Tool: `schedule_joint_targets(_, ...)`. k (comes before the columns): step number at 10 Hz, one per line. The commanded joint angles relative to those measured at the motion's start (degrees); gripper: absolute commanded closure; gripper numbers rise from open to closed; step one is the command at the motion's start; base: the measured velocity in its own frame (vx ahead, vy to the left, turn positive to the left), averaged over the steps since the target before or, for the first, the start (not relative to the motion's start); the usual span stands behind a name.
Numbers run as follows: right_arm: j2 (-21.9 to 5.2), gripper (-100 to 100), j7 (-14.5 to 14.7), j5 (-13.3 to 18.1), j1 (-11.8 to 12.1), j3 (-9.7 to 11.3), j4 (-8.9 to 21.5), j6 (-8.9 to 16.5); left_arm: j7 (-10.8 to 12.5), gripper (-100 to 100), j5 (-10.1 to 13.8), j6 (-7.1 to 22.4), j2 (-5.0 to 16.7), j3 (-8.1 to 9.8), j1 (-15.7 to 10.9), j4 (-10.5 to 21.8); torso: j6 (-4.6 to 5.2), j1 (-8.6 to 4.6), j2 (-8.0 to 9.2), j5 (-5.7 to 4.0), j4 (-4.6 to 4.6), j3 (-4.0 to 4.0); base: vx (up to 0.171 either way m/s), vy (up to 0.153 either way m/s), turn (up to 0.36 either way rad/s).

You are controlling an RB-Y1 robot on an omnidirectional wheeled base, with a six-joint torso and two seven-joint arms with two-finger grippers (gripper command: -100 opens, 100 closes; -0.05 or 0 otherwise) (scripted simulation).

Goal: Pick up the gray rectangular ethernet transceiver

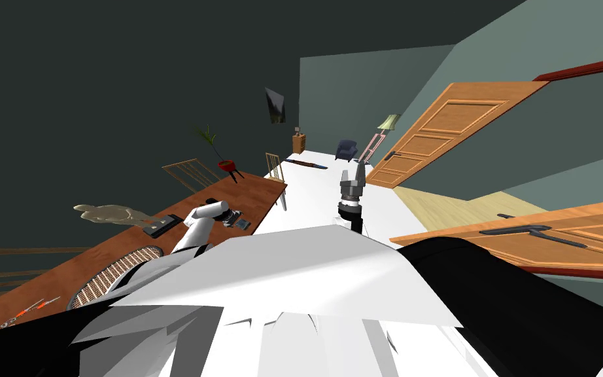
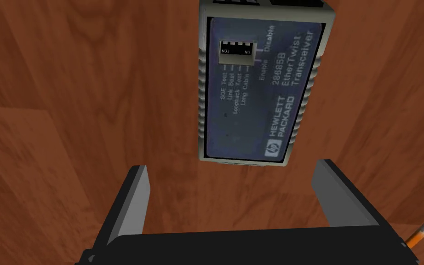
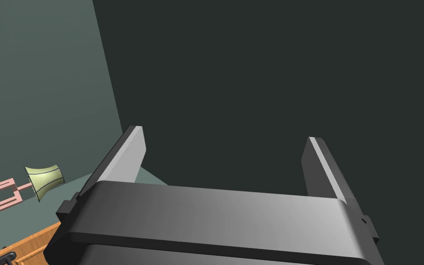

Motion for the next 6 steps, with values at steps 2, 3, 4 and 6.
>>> schedule_joint_targets(2,0.0,0,0.0,0.0,0.0,0.0,0.0,0.0,-1.5,-100,1.1,2.8,0.2,-0.12,-0.3,2.8,-0.01,0.0,0.01,0.0,0.0,0.0,-0.01,0.038,-0.123)
schedule_joint_targets(3,0.0,0,0.0,0.0,0.0,0.0,0.0,0.0,-1.9,-100,1.4,3.7,0.0,-0.27,-0.3,3.8,-0.01,-0.03,0.01,0.0,0.0,0.01,0.001,0.025,-0.1)
schedule_joint_targets(4,0.0,0,0.0,0.0,0.0,0.0,0.0,0.0,-1.6,-100,1.2,2.9,0.0,-0.18,0.0,3.0,-0.02,-0.07,-0.01,-0.01,0.0,-0.01,0.003,0.011,-0.017)
schedule_joint_targets(6,0.0,0,0.0,0.0,0.0,0.0,0.0,0.0,-1.1,-100,0.8,1.5,-0.9,-0.69,0.3,3.9,-0.03,-0.15,-0.03,-0.03,-0.01,-0.01,0.002,0.012,-0.016)
